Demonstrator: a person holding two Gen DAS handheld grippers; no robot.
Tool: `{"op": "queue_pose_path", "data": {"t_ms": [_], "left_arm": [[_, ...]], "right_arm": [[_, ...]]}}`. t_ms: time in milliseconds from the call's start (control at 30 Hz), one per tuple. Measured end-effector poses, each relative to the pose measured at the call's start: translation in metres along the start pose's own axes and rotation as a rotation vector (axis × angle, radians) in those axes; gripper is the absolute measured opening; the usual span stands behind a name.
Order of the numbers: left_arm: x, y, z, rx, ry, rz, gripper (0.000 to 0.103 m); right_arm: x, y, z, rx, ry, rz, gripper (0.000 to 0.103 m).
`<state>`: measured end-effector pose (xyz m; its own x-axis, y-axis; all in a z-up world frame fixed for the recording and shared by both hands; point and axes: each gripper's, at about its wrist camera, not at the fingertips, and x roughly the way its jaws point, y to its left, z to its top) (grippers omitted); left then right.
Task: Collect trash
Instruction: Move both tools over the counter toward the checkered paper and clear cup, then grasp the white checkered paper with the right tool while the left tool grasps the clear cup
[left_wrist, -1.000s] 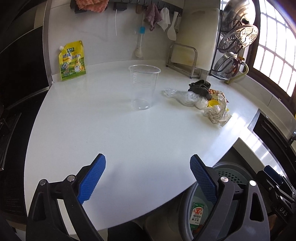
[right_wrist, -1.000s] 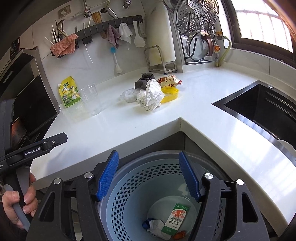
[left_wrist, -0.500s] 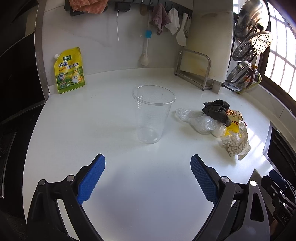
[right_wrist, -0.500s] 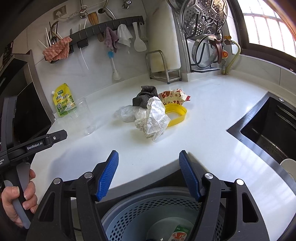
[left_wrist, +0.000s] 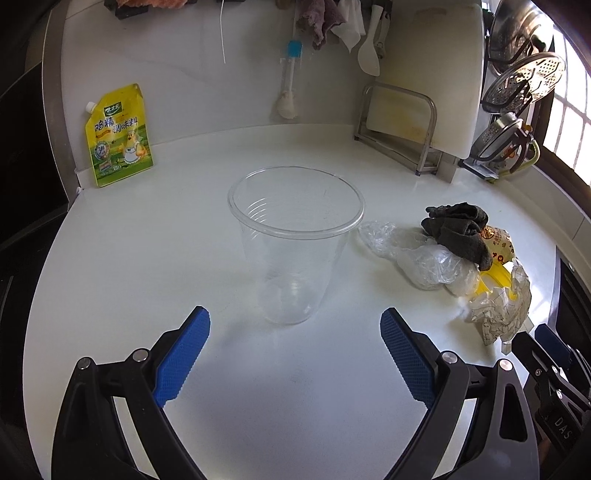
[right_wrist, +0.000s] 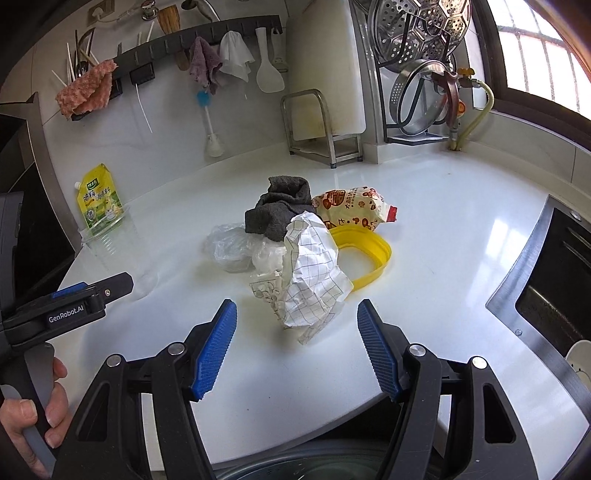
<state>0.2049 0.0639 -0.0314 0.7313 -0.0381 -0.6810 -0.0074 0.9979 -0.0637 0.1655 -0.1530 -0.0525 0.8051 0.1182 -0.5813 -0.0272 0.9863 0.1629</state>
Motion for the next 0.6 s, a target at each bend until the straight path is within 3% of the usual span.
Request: {"op": "queue_pose_path", "data": {"t_ms": [467,600], "left_arm": [[0.011,0.0,0.004,-0.012,0.023,-0.009,0.092],[0.014,0.003,0.006,-0.03,0.034,-0.013,0.092]], "right_arm": [[0.029,0.009,0.009,-0.034,0.011,-0.064,0.065],[0.033,0.01,0.008,-0.04,0.016,-0.068,0.046]]}}
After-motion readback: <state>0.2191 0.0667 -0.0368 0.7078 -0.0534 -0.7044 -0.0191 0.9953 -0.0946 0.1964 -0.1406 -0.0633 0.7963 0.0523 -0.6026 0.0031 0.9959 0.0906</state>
